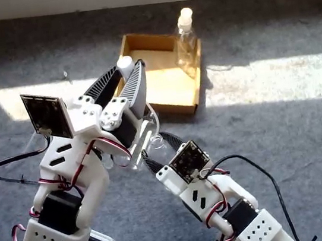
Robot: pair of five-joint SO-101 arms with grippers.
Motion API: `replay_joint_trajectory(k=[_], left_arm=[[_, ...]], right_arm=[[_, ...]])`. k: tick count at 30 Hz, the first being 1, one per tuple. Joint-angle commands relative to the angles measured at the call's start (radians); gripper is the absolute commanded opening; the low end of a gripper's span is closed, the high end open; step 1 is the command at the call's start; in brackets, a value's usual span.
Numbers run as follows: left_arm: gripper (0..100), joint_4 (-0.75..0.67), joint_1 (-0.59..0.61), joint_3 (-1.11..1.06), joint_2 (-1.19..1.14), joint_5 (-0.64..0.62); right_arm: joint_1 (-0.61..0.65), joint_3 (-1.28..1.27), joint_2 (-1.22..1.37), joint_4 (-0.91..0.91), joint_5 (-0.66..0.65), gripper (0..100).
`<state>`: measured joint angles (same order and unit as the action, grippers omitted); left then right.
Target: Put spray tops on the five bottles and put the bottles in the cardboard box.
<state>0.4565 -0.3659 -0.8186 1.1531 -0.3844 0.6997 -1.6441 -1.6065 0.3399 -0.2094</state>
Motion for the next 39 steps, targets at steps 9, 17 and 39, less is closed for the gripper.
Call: replay_joint_trajectory(k=[9, 17, 39], left_arm=[[5, 0.046, -0.104, -0.084, 0.013, 0.006], [5, 0.203, -0.114, -0.084, 0.015, 0.083], [5, 0.227, -0.173, -0.137, 0.013, 0.19]], right_arm=[[-0.015, 0.143, -0.007, -0.008, 0.009, 0.4], [-0.09, 0.205, -0.005, -0.005, 0.012, 0.4], [-0.091, 0.291, -0.015, 0.157, 0.069, 0.4]])
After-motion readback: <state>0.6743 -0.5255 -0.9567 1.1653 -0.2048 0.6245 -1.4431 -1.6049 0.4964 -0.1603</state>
